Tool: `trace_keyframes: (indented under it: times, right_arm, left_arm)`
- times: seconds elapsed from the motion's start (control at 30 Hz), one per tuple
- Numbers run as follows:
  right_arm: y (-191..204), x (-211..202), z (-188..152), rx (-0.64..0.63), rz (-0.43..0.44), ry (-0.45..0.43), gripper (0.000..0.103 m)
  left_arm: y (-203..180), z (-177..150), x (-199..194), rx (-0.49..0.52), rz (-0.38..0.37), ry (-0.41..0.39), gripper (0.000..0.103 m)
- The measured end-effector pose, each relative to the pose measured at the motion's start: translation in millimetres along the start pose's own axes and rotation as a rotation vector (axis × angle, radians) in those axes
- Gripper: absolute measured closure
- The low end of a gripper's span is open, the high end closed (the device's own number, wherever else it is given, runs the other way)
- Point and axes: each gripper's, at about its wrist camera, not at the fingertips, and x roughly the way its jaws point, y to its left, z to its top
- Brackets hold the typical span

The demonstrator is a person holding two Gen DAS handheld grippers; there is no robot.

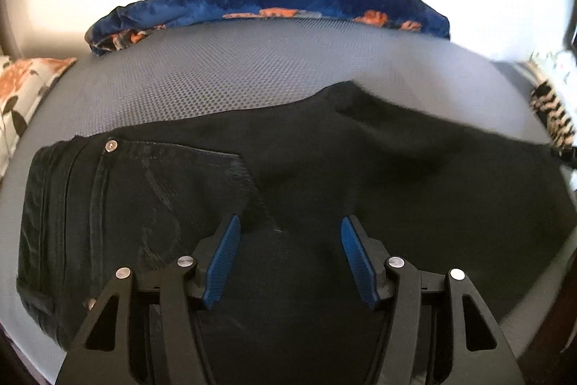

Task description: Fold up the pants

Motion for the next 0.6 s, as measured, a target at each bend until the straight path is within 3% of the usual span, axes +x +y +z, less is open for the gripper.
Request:
trace_keyframes:
  times: [0.2, 0.33, 0.6]
  right_arm:
    - [-67.1, -59.7, -51.9, 0.258, 0.125, -0.002, 0.062]
    - [-111.4, -85.3, -99.1, 0.423, 0.118, -0.001, 0.062]
    - [-158.9, -81.7, -142.1, 0.627, 0.129, -0.012, 0.062]
  left_arm:
    - [-28.4, -13.6, -28.9, 0.005, -0.039, -0.049, 0.04]
    - [-45.0, -24.7, -31.3, -0.005, -0.079, -0.031, 0.039]
    - [-57.9, -39.2, -26.0, -0.015, -0.091, 0.024, 0.039]
